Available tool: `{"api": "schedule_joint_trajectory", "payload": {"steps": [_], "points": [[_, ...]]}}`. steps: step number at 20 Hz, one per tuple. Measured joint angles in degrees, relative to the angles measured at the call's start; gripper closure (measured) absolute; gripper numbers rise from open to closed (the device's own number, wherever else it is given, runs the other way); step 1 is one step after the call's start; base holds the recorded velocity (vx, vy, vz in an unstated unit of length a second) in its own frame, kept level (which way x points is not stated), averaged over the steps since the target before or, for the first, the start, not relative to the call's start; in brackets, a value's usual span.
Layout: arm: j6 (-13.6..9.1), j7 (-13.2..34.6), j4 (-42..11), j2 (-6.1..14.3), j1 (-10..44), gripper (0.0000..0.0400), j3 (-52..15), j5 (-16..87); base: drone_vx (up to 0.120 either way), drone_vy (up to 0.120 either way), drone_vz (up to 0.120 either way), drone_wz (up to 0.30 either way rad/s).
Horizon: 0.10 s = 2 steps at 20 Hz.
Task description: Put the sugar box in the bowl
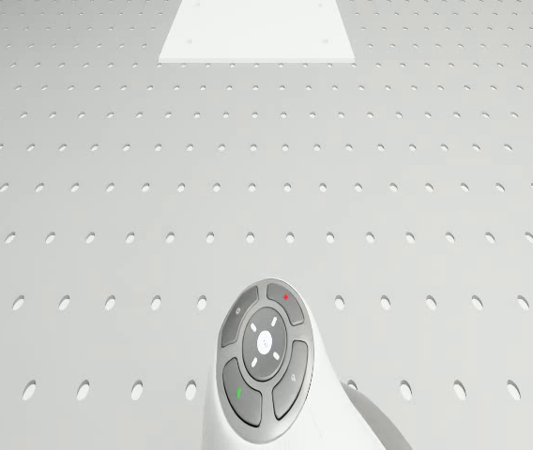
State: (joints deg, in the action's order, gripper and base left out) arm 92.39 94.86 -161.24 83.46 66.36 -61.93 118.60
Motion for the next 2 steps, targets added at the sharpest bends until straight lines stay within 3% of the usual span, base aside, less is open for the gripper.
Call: {"api": "schedule_joint_trajectory", "payload": {"steps": [2], "points": [[-0.3, 0.0, -0.3, 0.0, -0.2, 0.0006, -0.6, -0.6, 0.0, 0.0, 0.0, 0.0]]}}
